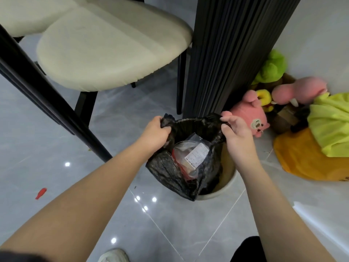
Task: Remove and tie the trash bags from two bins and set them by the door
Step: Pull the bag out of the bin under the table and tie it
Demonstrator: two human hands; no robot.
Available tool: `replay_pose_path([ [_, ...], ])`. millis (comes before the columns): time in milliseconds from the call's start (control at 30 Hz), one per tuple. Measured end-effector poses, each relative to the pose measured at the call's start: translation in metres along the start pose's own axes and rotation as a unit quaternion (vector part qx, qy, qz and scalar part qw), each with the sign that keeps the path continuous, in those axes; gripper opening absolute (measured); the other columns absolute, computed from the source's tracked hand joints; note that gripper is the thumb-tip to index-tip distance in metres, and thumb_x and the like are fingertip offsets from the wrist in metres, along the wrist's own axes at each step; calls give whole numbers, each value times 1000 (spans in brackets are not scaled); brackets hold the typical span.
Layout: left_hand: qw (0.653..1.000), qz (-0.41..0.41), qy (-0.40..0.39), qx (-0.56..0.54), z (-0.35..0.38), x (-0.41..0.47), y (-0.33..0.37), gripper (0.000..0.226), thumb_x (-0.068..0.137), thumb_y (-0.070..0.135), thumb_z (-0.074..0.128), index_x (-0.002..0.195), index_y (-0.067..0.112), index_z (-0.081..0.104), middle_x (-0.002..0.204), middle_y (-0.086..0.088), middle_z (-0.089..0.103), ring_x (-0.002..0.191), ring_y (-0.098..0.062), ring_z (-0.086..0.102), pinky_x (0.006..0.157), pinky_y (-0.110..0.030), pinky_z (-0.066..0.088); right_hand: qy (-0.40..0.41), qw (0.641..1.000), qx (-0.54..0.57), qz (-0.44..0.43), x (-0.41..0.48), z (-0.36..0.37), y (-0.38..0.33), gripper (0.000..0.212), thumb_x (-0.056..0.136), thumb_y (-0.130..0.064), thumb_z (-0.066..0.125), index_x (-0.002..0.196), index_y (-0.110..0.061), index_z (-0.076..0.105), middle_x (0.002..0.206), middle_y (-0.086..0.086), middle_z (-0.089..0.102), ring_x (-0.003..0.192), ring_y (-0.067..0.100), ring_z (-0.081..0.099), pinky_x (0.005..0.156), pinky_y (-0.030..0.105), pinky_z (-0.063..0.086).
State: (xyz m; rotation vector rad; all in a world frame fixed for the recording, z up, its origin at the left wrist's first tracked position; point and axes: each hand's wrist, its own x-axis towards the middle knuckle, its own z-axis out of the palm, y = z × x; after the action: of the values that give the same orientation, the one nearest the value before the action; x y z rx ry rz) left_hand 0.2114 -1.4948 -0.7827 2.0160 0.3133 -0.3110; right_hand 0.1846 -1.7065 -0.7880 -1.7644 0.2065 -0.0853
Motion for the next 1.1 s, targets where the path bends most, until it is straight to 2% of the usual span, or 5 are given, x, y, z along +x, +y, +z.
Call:
replay_pose_path([
  [233, 978, 199, 42, -48, 0, -10, 11, 23, 80, -7, 36, 65, 6, 48, 60, 0, 45, 59, -13, 41, 58, -29, 31, 77, 993, -81, -43, -2, -10, -4, 30, 88, -9, 48, 72, -30, 62, 83, 7, 64, 76, 17, 55, 69, 30, 41],
  [433, 976, 87, 183, -74, -25, 3, -14, 33, 81, -8, 32, 73, 8, 59, 74, -7, 57, 74, -22, 52, 66, -30, 41, 251, 966, -20, 62, 0, -36, 11, 15, 69, -18, 38, 54, -18, 39, 61, 5, 31, 64, 22, 30, 62, 37, 26],
  [633, 981, 170, -78, 55, -17, -8, 11, 21, 89, 7, 50, 105, 18, 53, 81, 2, 61, 59, -3, 56, 60, -20, 42, 75, 996, -42, -15, -9, -22, -8, 28, 76, 0, 43, 54, -15, 52, 54, 4, 41, 50, 8, 37, 50, 21, 31],
  [867, 939, 224, -217, 146, 42, -15, 13, 96, 70, 40, 79, 147, 35, 23, 118, 12, 54, 105, -6, 58, 91, -22, 45, -2, 987, -103, -124, -21, -13, -11, 36, 75, 11, 48, 67, -20, 66, 67, -9, 64, 56, 1, 50, 55, 11, 35],
  [1100, 941, 251, -188, 127, 83, -3, -2, 21, 80, 29, 71, 100, 24, 68, 79, 13, 69, 78, 0, 63, 76, -23, 49, -8, 978, -141, -153, -25, -18, -8, 35, 73, 11, 54, 74, -20, 71, 78, -2, 68, 66, 4, 53, 65, 15, 43],
])
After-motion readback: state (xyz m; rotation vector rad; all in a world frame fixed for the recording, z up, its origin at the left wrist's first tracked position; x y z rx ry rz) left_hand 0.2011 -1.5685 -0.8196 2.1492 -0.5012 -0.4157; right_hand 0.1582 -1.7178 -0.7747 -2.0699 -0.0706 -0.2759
